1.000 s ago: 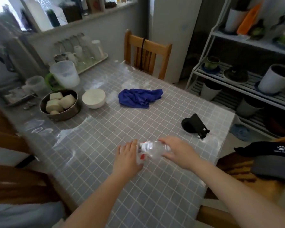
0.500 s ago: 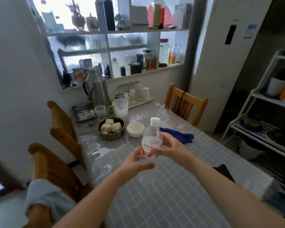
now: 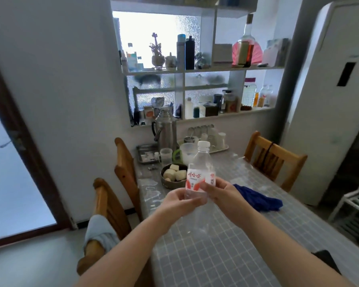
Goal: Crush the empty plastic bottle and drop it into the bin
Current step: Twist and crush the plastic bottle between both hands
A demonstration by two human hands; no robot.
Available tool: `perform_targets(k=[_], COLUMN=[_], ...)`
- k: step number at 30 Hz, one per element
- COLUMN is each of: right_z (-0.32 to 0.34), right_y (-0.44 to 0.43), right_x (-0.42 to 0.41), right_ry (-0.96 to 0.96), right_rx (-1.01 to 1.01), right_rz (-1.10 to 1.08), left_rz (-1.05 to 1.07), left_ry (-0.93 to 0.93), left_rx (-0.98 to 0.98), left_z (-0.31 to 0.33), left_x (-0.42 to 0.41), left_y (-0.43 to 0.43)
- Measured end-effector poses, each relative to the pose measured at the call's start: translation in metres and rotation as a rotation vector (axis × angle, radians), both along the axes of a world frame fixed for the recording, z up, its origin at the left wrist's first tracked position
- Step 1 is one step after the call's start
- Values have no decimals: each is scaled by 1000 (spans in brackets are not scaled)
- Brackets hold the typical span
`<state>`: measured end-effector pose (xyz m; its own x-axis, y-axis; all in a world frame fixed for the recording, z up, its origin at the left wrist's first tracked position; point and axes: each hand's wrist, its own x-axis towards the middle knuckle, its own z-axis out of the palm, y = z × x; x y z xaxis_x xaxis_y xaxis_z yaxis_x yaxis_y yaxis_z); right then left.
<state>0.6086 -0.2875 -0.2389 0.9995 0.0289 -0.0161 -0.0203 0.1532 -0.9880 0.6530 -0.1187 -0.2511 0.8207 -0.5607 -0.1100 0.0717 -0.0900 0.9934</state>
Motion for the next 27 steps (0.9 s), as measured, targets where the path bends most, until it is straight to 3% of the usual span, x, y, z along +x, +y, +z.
perform_targets(k=[27], right_z=[21], right_y=[-2], right_x=[-16], right_ry=[-123], right_rx=[6], right_rz=[-195], left_rz=[140], left_ry=[26], left_rx=[-210], left_z=[27], left_x=[-21], left_y=[-21])
